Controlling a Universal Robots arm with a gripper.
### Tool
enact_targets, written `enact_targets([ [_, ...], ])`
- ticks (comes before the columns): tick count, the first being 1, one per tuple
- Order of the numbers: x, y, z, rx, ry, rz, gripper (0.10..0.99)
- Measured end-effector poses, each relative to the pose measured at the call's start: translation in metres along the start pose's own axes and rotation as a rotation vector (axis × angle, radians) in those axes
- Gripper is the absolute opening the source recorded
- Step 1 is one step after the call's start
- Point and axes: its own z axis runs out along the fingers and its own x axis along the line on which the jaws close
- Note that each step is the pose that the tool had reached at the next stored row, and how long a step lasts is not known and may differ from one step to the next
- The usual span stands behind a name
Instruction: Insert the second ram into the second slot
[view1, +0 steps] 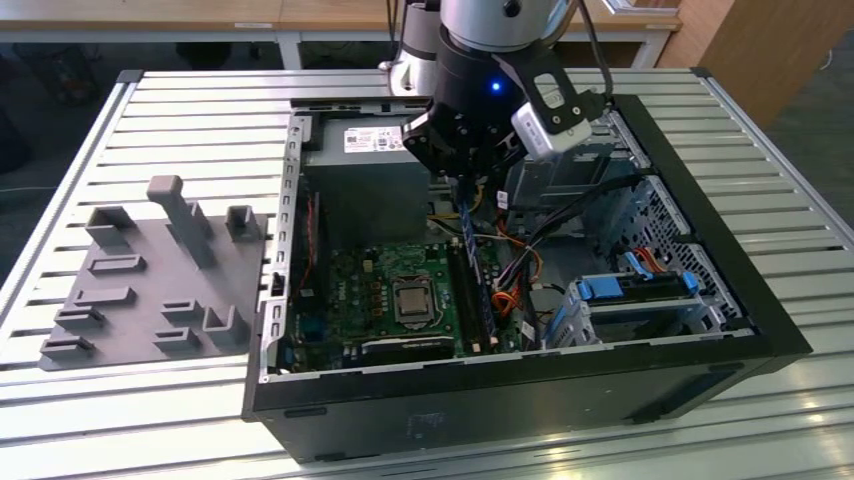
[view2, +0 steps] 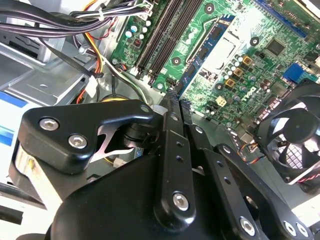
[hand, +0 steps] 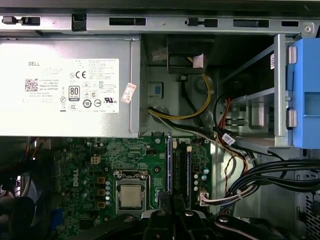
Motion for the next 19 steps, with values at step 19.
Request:
enact_targets([
  [19,0.0000,-0.0001,0.0051,0.000,0.0002,0.000,0.133],
])
